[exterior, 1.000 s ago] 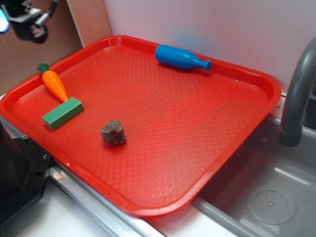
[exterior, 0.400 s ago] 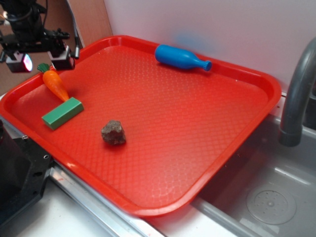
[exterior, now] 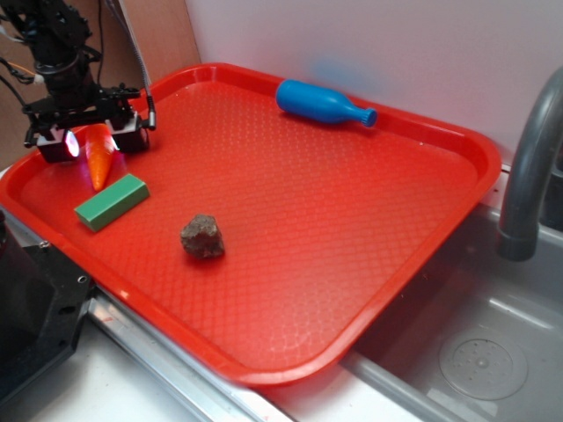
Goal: Grab the carrot.
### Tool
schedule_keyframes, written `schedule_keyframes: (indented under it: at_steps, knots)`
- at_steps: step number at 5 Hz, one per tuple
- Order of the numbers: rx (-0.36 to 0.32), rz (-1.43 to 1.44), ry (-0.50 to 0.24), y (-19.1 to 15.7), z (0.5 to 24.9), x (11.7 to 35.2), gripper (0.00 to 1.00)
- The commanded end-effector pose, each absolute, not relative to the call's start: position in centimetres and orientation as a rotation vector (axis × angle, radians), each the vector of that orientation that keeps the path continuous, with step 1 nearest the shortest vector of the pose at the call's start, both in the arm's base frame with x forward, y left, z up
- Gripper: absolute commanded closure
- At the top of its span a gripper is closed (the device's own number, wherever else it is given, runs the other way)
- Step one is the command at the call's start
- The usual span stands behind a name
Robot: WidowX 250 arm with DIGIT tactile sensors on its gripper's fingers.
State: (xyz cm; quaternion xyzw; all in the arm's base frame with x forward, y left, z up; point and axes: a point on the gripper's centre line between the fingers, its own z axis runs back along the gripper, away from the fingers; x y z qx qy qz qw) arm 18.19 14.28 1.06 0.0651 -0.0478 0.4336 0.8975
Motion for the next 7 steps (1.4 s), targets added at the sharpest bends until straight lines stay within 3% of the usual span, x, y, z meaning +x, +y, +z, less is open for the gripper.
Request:
schedule_keyframes:
  at_steps: [1, 2, 3, 4, 5, 6, 7]
  knots:
    - [0.176, 0.716, -0.113, 11.5, 6.9, 17.7, 1.0]
    - [0.129, 0.468, -0.121, 9.1, 11.9, 18.8, 1.0]
    - [0.054, 0.256, -0.227, 5.4, 17.1, 19.5, 1.0]
    - [-0.028, 0.159, -0.229, 3.2, 22.2, 20.8, 1.0]
    - [-0.021, 0.103, -0.205, 1.1, 25.3, 21.2, 1.0]
    - [-0.046, 0.11, -0.182, 0.5, 25.7, 21.2, 1.0]
    - [-0.004, 0.109, -0.165, 0.9, 25.0, 21.0, 1.0]
